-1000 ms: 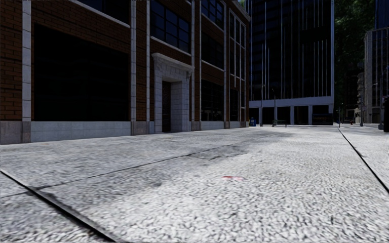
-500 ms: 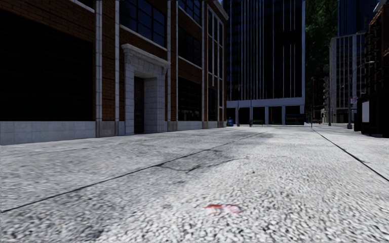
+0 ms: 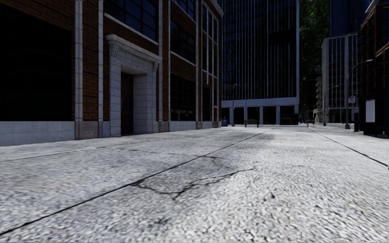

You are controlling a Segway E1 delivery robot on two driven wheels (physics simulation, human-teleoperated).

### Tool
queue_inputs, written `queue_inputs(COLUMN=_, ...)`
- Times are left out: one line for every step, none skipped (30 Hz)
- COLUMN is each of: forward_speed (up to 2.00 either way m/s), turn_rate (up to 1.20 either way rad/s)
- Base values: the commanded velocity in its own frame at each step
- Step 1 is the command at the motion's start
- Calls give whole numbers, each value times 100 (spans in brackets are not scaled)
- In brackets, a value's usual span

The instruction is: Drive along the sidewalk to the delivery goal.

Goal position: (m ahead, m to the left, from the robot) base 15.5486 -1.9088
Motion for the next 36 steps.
queue_inputs(forward_speed=200, turn_rate=0)
queue_inputs(forward_speed=200, turn_rate=0)
queue_inputs(forward_speed=200, turn_rate=0)
queue_inputs(forward_speed=200, turn_rate=0)
queue_inputs(forward_speed=200, turn_rate=0)
queue_inputs(forward_speed=200, turn_rate=-8)
queue_inputs(forward_speed=200, turn_rate=-19)
queue_inputs(forward_speed=200, turn_rate=-22)
queue_inputs(forward_speed=200, turn_rate=-23)
queue_inputs(forward_speed=200, turn_rate=-24)
queue_inputs(forward_speed=200, turn_rate=-25)
queue_inputs(forward_speed=200, turn_rate=-25)
queue_inputs(forward_speed=200, turn_rate=-27)
queue_inputs(forward_speed=200, turn_rate=-29)
queue_inputs(forward_speed=200, turn_rate=-35)
queue_inputs(forward_speed=200, turn_rate=-37)
queue_inputs(forward_speed=200, turn_rate=-37)
queue_inputs(forward_speed=200, turn_rate=-37)
queue_inputs(forward_speed=200, turn_rate=-37)
queue_inputs(forward_speed=200, turn_rate=-37)
queue_inputs(forward_speed=200, turn_rate=-37)
queue_inputs(forward_speed=200, turn_rate=-37)
queue_inputs(forward_speed=200, turn_rate=-37)
queue_inputs(forward_speed=200, turn_rate=-35)
queue_inputs(forward_speed=200, turn_rate=-35)
queue_inputs(forward_speed=200, turn_rate=-30)
queue_inputs(forward_speed=200, turn_rate=-19)
queue_inputs(forward_speed=200, turn_rate=-2)
queue_inputs(forward_speed=200, turn_rate=0)
queue_inputs(forward_speed=200, turn_rate=0)
queue_inputs(forward_speed=200, turn_rate=0)
queue_inputs(forward_speed=200, turn_rate=0)
queue_inputs(forward_speed=200, turn_rate=0)
queue_inputs(forward_speed=200, turn_rate=0)
queue_inputs(forward_speed=200, turn_rate=0)
queue_inputs(forward_speed=200, turn_rate=0)
